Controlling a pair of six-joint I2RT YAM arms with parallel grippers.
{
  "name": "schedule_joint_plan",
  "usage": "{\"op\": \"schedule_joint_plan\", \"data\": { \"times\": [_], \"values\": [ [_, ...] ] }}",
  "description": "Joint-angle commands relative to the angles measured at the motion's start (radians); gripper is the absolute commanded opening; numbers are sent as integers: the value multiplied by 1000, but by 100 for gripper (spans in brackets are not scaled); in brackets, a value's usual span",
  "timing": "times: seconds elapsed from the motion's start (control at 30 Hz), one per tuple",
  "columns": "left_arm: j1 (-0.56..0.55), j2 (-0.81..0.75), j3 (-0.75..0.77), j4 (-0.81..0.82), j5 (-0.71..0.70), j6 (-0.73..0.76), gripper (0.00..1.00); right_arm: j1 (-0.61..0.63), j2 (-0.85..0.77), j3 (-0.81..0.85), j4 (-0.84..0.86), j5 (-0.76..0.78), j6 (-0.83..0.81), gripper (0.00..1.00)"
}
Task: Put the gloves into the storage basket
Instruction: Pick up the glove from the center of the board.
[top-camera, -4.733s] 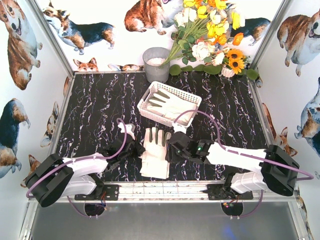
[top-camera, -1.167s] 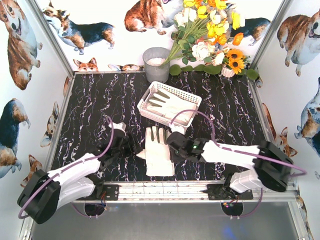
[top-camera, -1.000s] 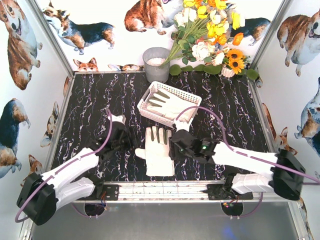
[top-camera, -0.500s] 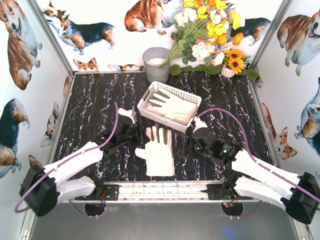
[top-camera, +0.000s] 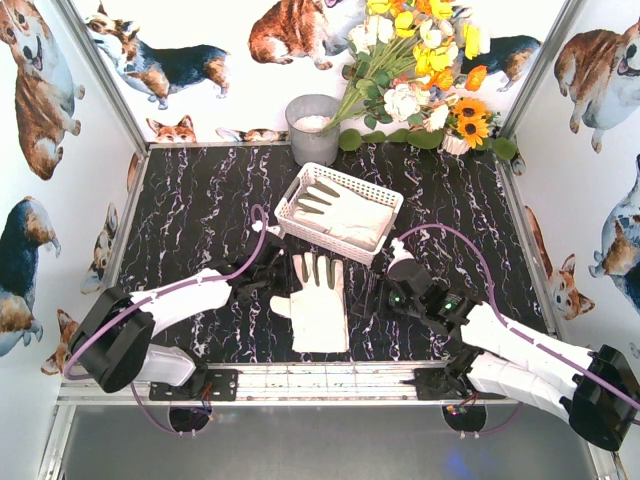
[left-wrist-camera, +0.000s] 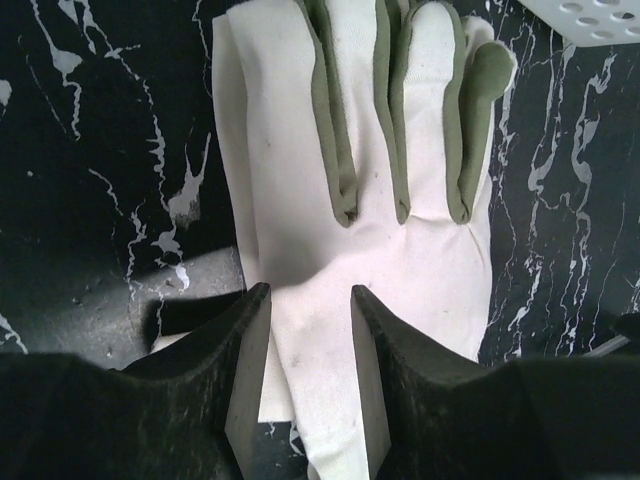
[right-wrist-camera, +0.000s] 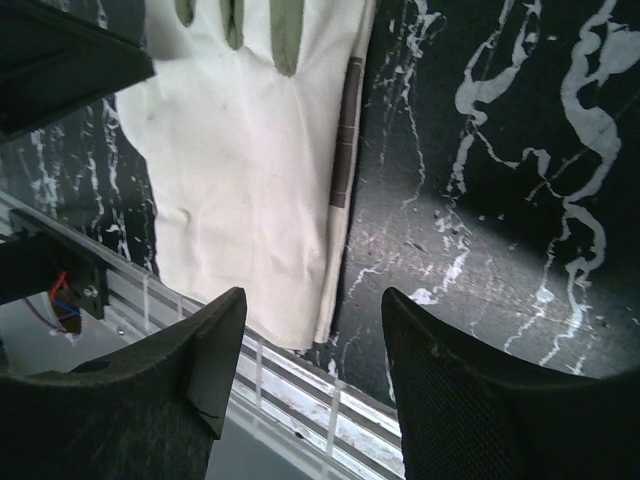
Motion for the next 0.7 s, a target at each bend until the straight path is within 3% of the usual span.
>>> {"op": "schedule_joint_plan", "data": {
  "times": [0.0,0.33,0.67],
  "values": [
    [-4,24,-10,71,-11,22,33,-20,-15,-33,116,-33,40,59],
    [-5,100,-81,171,25,17,25,-53,18,-135,272,-99,134,60],
    [-28,133,-135,240,41,-26,20,-53,154,-210,456,-213,217,60]
  ]
}}
